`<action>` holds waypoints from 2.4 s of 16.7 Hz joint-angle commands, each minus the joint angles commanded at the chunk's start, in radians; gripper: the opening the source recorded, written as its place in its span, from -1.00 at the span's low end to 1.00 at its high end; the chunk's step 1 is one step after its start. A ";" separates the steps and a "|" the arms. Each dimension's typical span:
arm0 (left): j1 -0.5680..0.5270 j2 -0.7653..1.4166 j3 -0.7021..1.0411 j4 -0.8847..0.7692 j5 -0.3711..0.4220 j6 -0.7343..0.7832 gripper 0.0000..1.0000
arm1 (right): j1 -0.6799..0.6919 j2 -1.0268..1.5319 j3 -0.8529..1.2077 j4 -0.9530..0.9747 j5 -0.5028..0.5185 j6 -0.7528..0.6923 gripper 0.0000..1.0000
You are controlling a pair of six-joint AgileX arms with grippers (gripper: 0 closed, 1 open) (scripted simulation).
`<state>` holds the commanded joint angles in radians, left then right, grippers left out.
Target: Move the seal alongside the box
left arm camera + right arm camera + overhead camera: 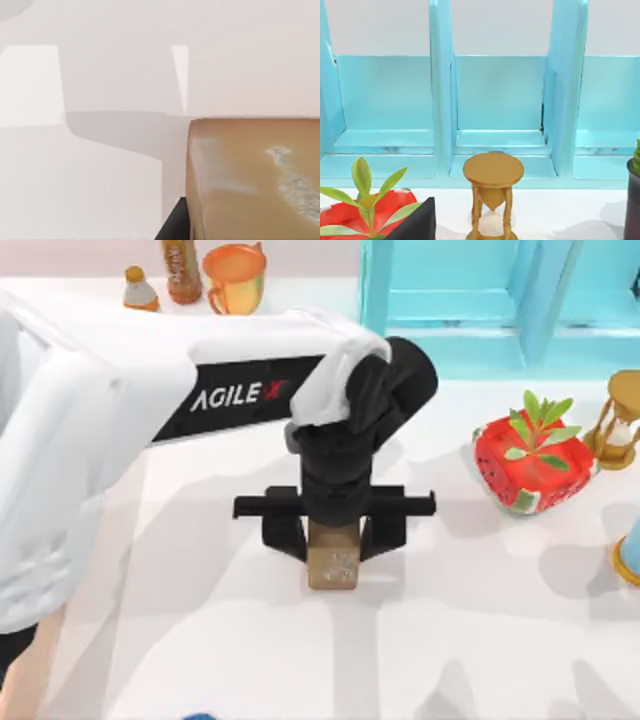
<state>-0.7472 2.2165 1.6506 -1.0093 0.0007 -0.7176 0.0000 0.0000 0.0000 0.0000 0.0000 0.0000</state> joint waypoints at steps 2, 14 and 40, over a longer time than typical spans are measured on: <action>0.000 0.000 0.000 0.000 0.000 0.000 -1.00 | 0.000 0.000 0.000 0.000 0.000 0.000 1.00; -0.001 -0.049 0.126 -0.173 0.000 -0.001 -1.00 | 0.000 0.000 0.000 0.000 0.000 0.000 1.00; 0.342 -0.845 -0.463 -0.375 -0.002 0.334 -1.00 | 0.000 0.000 0.000 0.000 0.000 0.000 1.00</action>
<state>-0.4056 1.3718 1.1872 -1.3843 -0.0012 -0.3836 0.0000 0.0000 0.0000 0.0000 0.0000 0.0000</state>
